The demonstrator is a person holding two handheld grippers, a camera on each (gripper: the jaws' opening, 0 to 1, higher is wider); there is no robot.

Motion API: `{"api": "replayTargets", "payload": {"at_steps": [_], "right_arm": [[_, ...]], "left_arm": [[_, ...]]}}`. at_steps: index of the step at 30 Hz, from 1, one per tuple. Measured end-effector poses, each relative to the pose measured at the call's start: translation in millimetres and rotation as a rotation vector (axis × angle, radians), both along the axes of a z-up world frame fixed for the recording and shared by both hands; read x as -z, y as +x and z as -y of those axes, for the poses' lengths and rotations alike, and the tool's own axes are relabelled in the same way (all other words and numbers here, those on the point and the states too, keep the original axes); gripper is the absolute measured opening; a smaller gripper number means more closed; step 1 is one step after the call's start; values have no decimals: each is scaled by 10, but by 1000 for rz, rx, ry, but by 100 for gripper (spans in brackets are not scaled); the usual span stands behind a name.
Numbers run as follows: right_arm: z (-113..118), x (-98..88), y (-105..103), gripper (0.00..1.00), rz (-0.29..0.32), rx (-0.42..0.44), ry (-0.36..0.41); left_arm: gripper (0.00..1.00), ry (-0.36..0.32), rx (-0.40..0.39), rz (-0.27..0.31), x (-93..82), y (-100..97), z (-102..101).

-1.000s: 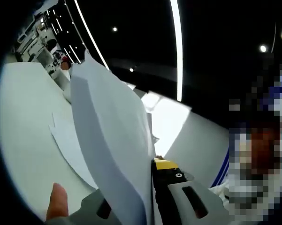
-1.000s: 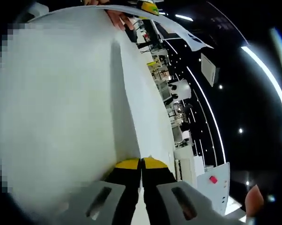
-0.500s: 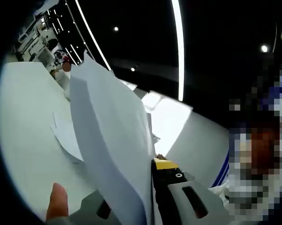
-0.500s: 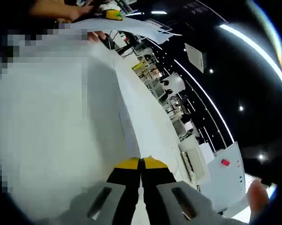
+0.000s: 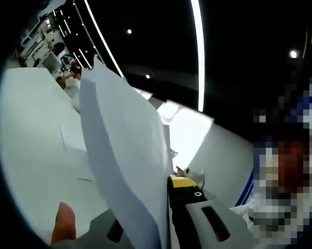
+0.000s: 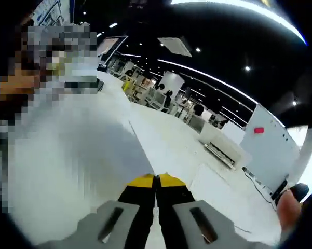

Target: Organize the stack of printing papers by aligning and flattening the scattered papers on the table

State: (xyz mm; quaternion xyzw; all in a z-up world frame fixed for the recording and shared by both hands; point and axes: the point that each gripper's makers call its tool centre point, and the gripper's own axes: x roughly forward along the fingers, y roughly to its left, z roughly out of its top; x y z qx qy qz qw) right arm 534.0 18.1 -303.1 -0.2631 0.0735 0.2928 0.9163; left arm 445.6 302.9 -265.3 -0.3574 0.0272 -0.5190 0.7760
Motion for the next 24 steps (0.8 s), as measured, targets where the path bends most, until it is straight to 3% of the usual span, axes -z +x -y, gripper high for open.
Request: {"api": "replayTargets", "payload": {"at_steps": [18,20,24], "right_arm": [[211,-400,-45,0,-113,-9,277],[206,-492,-74,0,-147,-28,365],[239,-620,-104,0,-180,-41,455]], "left_arm": [[6,-2,-5,-10,12,91,-96],[6,-3,-4,-11,12,84,-85],[6,-3,-3,-13,13,66,-58]]}}
